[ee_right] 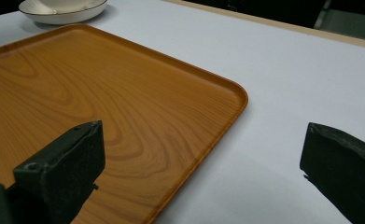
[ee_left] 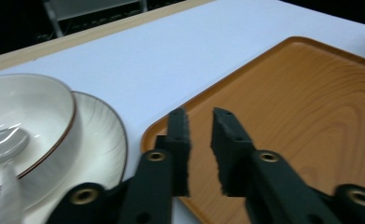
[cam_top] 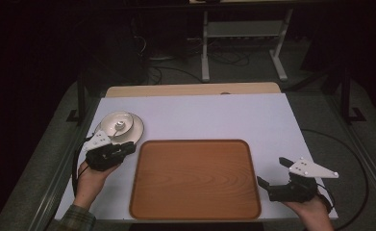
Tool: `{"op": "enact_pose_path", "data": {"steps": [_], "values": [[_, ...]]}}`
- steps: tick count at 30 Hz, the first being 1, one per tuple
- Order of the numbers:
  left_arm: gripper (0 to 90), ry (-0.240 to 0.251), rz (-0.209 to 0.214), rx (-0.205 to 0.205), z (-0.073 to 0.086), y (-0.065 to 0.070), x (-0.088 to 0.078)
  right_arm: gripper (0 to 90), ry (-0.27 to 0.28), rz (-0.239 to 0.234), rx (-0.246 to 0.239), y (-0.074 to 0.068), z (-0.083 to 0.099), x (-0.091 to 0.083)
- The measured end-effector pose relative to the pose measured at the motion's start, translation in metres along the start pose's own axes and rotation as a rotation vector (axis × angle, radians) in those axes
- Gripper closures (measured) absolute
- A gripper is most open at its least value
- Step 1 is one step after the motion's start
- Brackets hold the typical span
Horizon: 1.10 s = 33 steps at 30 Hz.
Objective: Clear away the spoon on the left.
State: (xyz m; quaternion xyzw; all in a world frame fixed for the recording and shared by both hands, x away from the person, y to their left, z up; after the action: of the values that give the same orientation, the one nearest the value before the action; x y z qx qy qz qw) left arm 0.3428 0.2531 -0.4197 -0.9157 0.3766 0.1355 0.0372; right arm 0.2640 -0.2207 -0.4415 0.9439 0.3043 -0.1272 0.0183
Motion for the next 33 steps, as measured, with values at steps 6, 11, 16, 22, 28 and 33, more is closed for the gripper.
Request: {"op": "enact_pose_path", "data": {"steps": [6, 11, 16, 22, 28, 33], "values": [[89.4, 0.007, -0.036, -0.023, 0.001, -0.010, -0.003, 0.0, 0.004, -0.005, -0.004, -0.001, -0.002, 0.002], [89.4, 0.001, -0.061, -0.032, 0.003, -0.016, -0.002, 0.0, 0.002, -0.005, 0.002, -0.001, -0.001, 0.001], [89.3, -0.008, -0.093, -0.027, 0.007, -0.022, -0.004, 0.0, 0.005, -0.001, 0.006, 0.001, 0.000, 0.000], [89.2, 0.006, -0.124, -0.038, 0.007, -0.030, -0.014, 0.0, 0.007, 0.000, 0.005, 0.001, 0.000, -0.001], [89.3, 0.023, -0.152, -0.066, 0.008, -0.038, -0.023, 0.0, 0.009, 0.001, 0.004, 0.001, 0.001, -0.001], [89.3, 0.025, -0.177, -0.085, 0.010, -0.045, -0.030, 0.0, 0.005, -0.003, 0.004, 0.000, 0.001, 0.000]]}}
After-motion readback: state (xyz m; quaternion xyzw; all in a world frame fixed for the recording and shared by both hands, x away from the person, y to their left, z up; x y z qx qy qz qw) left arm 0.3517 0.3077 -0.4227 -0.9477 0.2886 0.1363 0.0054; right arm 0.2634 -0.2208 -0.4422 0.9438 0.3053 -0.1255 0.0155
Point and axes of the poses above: each handheld gripper's, and its own axes: x roughly forward along the jaws, z roughly out of its underside, y roughly to its right, the point moved 6 cm from there along x, roughly forward along the jaws, and after that the axes turned 13 degrees about y, right-handed, at the moved point
